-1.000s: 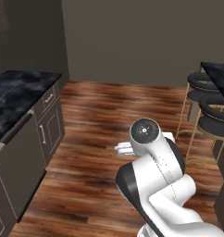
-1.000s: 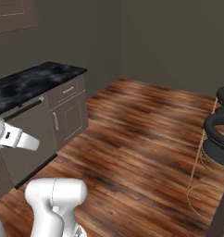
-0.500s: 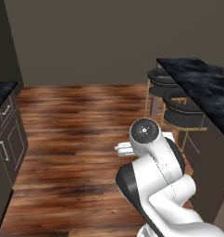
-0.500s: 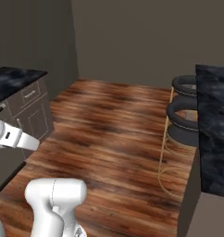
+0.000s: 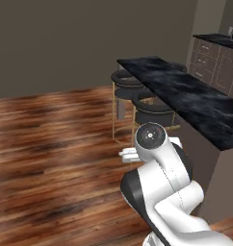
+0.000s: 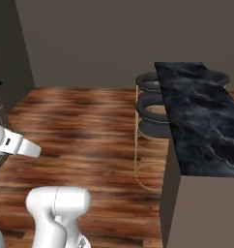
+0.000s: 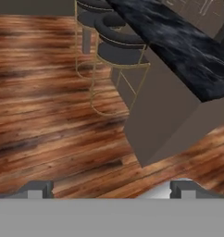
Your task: Move the pot and pan from the stove into the sink.
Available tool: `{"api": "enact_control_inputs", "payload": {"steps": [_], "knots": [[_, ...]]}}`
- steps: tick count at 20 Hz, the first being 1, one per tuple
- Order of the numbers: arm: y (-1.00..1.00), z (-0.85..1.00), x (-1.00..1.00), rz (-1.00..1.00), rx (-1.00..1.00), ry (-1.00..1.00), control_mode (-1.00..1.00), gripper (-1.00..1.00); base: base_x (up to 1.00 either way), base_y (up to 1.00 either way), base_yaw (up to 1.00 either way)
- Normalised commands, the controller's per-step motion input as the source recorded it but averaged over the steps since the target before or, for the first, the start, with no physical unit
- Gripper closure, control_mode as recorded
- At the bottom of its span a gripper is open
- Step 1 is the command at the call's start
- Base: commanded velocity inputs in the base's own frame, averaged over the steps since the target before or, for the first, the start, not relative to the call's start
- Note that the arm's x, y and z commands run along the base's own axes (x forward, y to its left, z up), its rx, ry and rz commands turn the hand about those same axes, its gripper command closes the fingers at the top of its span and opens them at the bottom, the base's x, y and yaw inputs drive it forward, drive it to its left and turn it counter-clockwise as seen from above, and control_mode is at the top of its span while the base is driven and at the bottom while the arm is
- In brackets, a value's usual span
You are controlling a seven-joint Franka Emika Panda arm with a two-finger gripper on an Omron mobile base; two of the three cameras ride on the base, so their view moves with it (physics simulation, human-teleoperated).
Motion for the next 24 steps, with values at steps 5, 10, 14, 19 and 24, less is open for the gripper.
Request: {"api": "enact_control_inputs", "payload": {"steps": [5, 10, 14, 19, 24], "knots": [[0.0, 0.0, 0.0, 0.0, 0.0, 0.0, 1.0, -1.0, 0.0, 0.0, -0.46], [0.0, 0.0, 0.0, 0.0, 0.0, 0.0, 1.0, -1.0, 0.0, 0.0, -0.48], [0.0, 0.0, 0.0, 0.0, 0.0, 0.0, 1.0, -1.0, 0.0, -0.02, -0.47], [0.0, 0.0, 0.0, 0.0, 0.0, 0.0, 1.0, -1.0, 0.0, -0.02, -0.47], [0.0, 0.0, 0.0, 0.0, 0.0, 0.0, 1.0, -1.0, 0.0, -0.02, -0.47]]}}
